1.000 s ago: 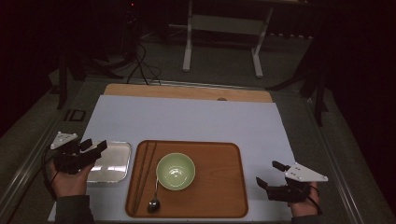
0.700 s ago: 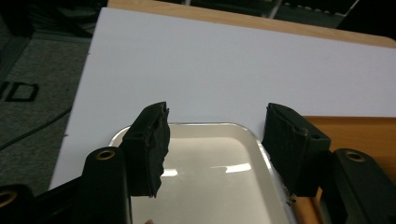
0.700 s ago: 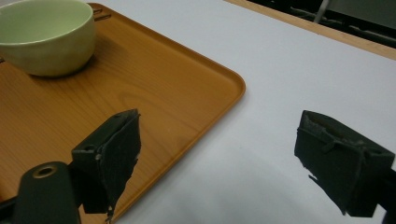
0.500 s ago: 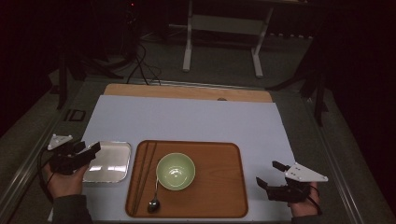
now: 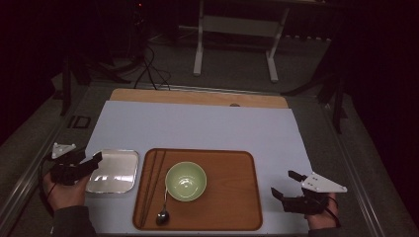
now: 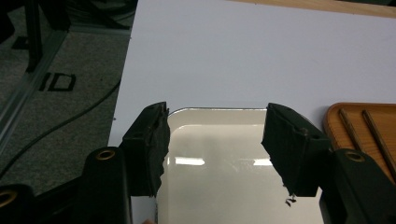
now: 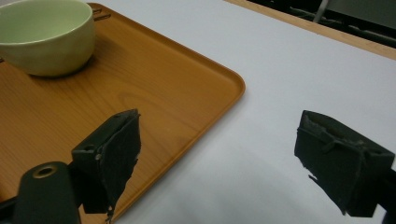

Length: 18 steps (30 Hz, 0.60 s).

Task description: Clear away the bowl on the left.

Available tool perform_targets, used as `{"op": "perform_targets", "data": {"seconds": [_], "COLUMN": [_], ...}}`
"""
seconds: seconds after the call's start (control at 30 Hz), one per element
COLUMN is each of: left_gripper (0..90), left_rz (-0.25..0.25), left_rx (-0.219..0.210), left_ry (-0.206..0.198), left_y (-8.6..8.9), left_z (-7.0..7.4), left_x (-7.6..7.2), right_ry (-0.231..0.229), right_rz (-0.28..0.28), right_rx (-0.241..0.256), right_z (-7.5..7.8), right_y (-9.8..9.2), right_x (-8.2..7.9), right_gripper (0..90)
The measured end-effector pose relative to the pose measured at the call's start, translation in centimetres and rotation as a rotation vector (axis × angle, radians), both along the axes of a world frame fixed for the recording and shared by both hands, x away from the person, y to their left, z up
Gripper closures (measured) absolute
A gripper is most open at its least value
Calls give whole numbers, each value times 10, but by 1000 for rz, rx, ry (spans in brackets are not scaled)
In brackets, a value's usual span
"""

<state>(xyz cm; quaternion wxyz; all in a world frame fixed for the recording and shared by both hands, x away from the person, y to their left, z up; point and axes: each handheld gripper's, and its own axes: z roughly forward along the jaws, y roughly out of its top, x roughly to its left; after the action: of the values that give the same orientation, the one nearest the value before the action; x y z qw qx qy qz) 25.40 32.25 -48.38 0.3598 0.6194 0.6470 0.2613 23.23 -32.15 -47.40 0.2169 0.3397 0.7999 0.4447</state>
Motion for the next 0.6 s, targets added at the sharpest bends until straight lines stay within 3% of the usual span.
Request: {"op": "perform_targets", "data": {"seconds": [0.3, 0.4, 0.6], "left_gripper": [432, 453, 445], "left_rz": [-16, -27, -10], "left_rx": [18, -11, -19], "left_ry": [38, 55, 78], "left_y": [2, 5, 10], "left_z": [-8, -11, -16], "left_x": [4, 5, 6], "right_ry": [0, 2, 2], "right_rz": [0, 0, 0], "right_rx": [-2, -2, -2], "right_z": [0, 0, 0], "right_y": [0, 0, 0], "right_x": [0, 0, 0], "right_gripper": [144, 144, 144]}}
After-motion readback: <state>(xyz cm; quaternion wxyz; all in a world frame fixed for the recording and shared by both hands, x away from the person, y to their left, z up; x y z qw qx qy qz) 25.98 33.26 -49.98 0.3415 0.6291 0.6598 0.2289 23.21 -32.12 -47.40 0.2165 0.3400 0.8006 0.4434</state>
